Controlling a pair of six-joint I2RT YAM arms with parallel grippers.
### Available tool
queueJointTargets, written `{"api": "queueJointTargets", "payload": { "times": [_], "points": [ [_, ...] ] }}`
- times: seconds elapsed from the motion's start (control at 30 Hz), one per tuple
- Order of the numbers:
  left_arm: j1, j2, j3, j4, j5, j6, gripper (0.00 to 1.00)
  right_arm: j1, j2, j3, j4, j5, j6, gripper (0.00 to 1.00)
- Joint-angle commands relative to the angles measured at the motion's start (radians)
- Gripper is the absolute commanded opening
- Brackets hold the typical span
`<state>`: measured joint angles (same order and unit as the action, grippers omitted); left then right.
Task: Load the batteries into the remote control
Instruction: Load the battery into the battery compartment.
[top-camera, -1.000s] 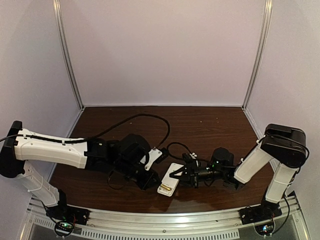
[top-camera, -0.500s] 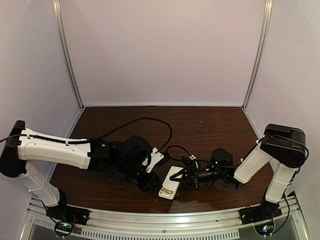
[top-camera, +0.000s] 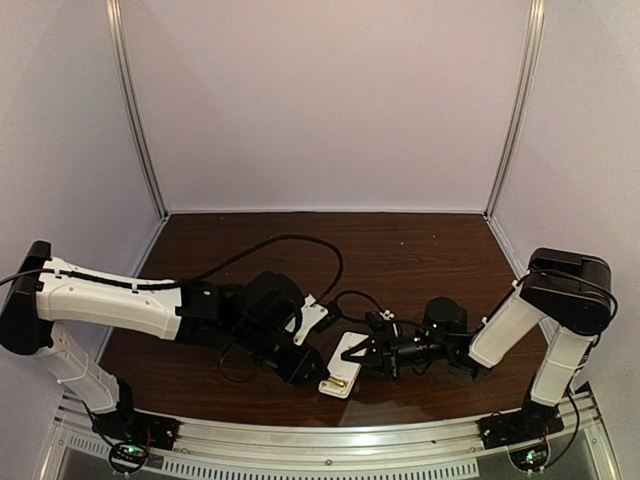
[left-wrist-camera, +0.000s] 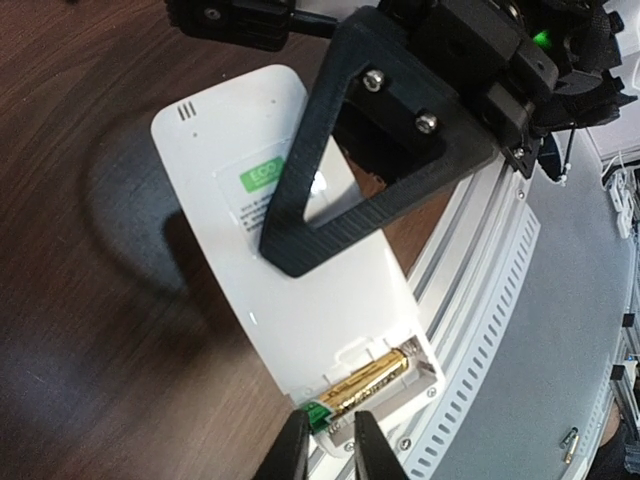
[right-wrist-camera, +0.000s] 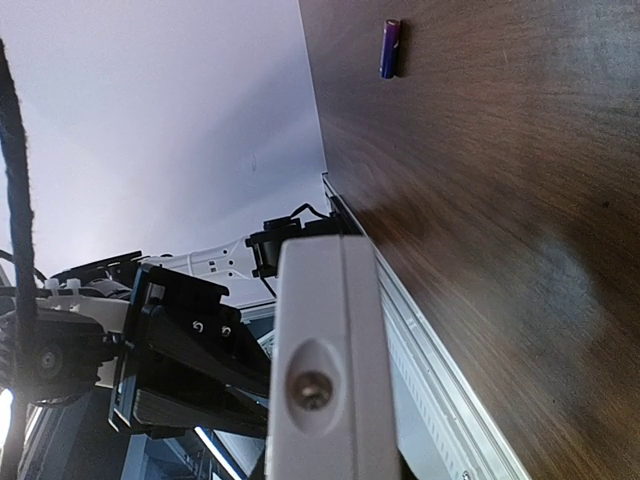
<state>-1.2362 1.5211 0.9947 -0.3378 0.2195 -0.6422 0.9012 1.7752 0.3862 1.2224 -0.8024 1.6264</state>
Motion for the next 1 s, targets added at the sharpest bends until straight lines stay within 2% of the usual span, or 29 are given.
{"api": "queueJointTargets", "payload": {
  "times": [0.0, 0.27, 0.5, 0.6, 0.87, 0.97],
  "points": [
    [-0.019, -0.021, -0.004, 0.044, -0.009, 0.004, 0.2, -0.013, -0.013, 0.018, 0.412, 0.086, 0.018, 0.0],
    [0.004, -0.049, 0.0, -0.013, -0.061, 0.032, 0.21, -0.013, -0.02, 0.016, 0.407, 0.085, 0.023, 0.0],
    [0.005, -0.058, 0.012, -0.049, -0.131, 0.029, 0.27, -0.012, -0.026, 0.02, 0.393, 0.083, 0.023, 0.0],
    [0.005, -0.067, 0.009, -0.053, -0.153, 0.029, 0.33, -0.013, -0.024, 0.022, 0.393, 0.082, 0.023, 0.0],
    [0.005, -0.067, 0.026, -0.053, -0.153, 0.047, 0.33, -0.013, -0.017, 0.029, 0.399, 0.08, 0.028, 0.0],
    [0.002, -0.055, 0.037, -0.044, -0.124, 0.069, 0.44, -0.013, -0.016, 0.029, 0.401, 0.08, 0.029, 0.0]
  ]
}}
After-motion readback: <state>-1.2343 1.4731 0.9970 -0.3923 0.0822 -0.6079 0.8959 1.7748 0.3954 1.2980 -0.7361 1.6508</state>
